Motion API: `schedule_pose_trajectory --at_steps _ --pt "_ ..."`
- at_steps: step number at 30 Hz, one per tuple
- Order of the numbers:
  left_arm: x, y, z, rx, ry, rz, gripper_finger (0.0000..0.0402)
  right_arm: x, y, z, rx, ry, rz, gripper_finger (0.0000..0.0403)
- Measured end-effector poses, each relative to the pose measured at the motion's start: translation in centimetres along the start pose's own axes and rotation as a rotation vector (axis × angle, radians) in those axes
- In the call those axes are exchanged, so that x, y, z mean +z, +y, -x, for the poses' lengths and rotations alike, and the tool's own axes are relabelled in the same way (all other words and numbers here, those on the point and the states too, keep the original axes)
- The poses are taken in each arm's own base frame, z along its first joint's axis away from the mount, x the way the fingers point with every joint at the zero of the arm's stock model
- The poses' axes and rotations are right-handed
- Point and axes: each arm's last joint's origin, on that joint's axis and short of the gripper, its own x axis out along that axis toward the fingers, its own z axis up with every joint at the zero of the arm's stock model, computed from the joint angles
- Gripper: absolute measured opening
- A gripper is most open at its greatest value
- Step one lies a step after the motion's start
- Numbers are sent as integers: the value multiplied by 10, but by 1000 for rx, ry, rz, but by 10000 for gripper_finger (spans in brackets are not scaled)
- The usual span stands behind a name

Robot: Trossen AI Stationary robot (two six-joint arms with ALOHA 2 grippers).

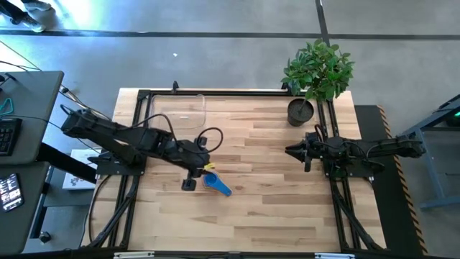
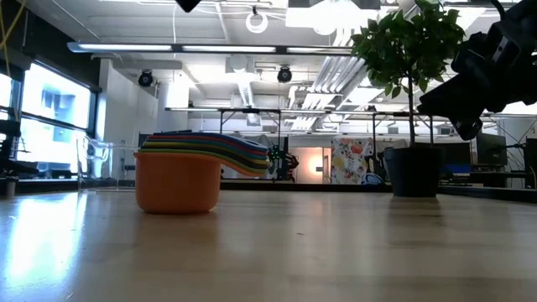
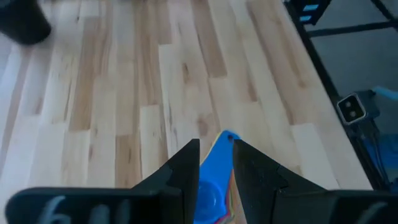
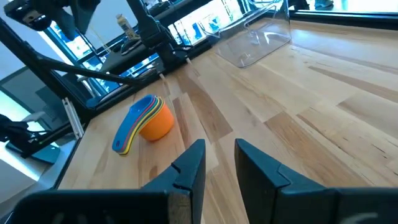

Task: Nest measuring cups in basket
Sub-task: Put the stacked measuring cups in the transparent bin

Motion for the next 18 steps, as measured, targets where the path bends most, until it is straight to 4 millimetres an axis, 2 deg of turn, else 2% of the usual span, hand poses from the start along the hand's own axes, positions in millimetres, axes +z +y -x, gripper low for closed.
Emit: schedule_pose_trajectory --at_steps 9,18 --pt "7 -6 -14 13 -52 -115 85 0 0 0 0 0 1 78" --pt "5 -8 -44 5 -8 -251 85 0 0 0 0 0 0 78"
